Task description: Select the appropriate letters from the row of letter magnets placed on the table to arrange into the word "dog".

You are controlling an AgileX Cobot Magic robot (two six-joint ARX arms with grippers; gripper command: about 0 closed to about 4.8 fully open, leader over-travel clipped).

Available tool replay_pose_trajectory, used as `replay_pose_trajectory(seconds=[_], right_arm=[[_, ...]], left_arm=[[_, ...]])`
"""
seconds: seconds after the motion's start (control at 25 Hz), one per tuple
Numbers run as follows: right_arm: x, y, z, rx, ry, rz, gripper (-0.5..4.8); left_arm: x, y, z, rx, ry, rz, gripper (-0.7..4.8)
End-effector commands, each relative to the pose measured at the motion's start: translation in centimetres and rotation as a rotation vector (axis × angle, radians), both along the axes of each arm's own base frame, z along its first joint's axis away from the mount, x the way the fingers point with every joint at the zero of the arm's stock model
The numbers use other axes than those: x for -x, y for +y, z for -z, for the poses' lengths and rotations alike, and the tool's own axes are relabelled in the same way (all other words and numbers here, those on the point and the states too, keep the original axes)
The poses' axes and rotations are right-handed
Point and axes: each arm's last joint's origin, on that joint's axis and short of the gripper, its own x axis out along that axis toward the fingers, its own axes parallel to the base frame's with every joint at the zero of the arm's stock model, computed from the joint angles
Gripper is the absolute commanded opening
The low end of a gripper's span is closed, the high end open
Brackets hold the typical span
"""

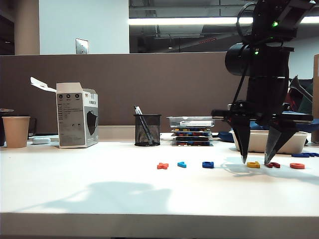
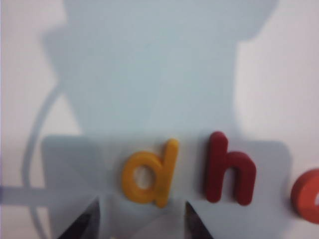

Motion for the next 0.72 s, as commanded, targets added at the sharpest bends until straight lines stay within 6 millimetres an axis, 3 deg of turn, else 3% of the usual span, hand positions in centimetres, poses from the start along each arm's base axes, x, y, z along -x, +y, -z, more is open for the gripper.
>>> replay_pose_trajectory(seconds=[0.04,0.52,0.72], right_arm=[[-0.4,0.2,0.2,-0.013,-0.016,0.015,2.11],[-0.8,0.3,0.7,-0.016,-0.035,0.016,2.1],[-0.8,0.3,2.0,0.001,0.027,0.015,1.98]], left_arm=[[0.0,0.1,-0.3,0.011,-0.012,-0.003,-0.02],[0.0,0.1,-0.3,0.012,-0.012,-0.003,-0.03],[0.0,0.1,-0.3,0.012,-0.012,-0.003,-0.02]])
